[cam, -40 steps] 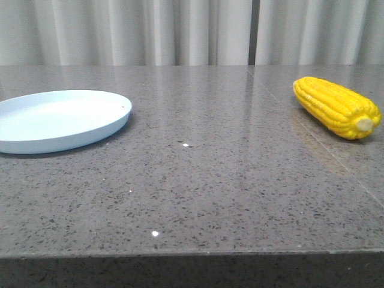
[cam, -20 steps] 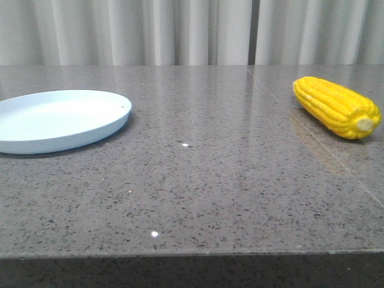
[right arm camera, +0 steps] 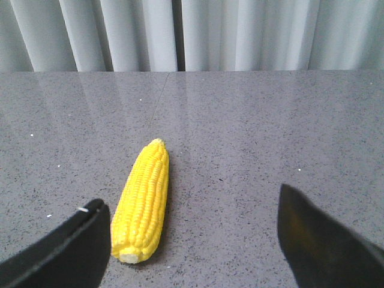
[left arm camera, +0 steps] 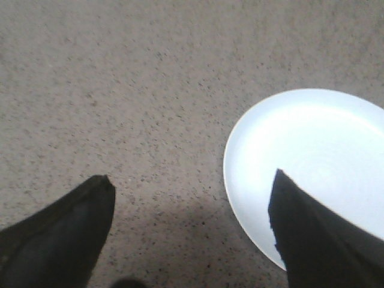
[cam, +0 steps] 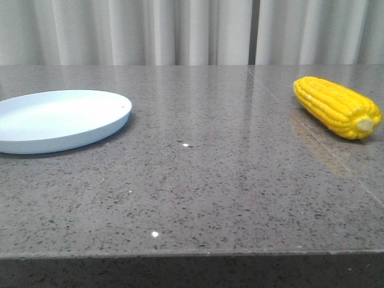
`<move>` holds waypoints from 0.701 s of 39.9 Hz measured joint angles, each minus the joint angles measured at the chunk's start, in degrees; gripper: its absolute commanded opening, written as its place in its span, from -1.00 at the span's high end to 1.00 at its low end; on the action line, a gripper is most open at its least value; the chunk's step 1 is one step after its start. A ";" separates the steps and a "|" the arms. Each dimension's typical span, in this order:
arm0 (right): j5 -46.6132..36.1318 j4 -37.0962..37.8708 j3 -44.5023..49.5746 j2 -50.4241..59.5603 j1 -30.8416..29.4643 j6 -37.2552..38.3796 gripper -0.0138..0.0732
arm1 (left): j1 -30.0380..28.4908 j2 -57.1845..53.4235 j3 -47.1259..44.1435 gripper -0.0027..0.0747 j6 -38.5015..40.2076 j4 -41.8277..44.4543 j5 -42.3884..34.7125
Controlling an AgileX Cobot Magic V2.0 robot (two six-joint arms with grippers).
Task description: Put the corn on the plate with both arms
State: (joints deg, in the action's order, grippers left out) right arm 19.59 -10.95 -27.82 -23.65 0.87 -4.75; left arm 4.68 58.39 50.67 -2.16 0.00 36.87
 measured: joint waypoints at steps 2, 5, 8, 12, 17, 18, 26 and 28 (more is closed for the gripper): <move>0.00 0.00 0.00 0.00 0.00 0.00 -0.68 | 0.74 3.09 1.94 -0.40 -0.39 -0.82 1.82; 0.00 0.00 0.00 0.00 0.00 0.00 -0.68 | 1.47 8.10 5.16 -0.40 -0.64 -1.63 5.02; 0.00 0.00 0.00 0.00 0.00 0.00 -0.68 | 1.72 13.14 8.24 -0.40 -0.76 -1.97 8.47; 0.00 0.00 0.00 0.00 0.00 0.00 -0.68 | 1.72 18.93 11.41 -0.40 -0.87 -2.65 11.47; 0.00 0.00 0.00 0.00 0.00 0.00 -0.68 | 1.72 24.57 13.21 -0.40 -0.95 -3.18 12.33; 0.00 0.00 0.00 0.00 0.00 0.00 -0.68 | 1.72 25.58 13.33 -0.40 -0.95 -3.18 12.43; 0.00 0.00 0.00 0.00 0.00 0.00 -0.68 | 1.72 30.29 13.56 -0.39 -1.00 -3.53 12.21; 0.00 0.00 0.00 0.00 0.00 0.00 -0.68 | 1.72 30.89 13.56 -0.34 -1.00 -3.53 12.08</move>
State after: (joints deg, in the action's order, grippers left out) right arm 19.59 -10.95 -27.82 -23.65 0.87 -4.75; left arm 6.40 89.28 64.24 -3.16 -3.53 48.95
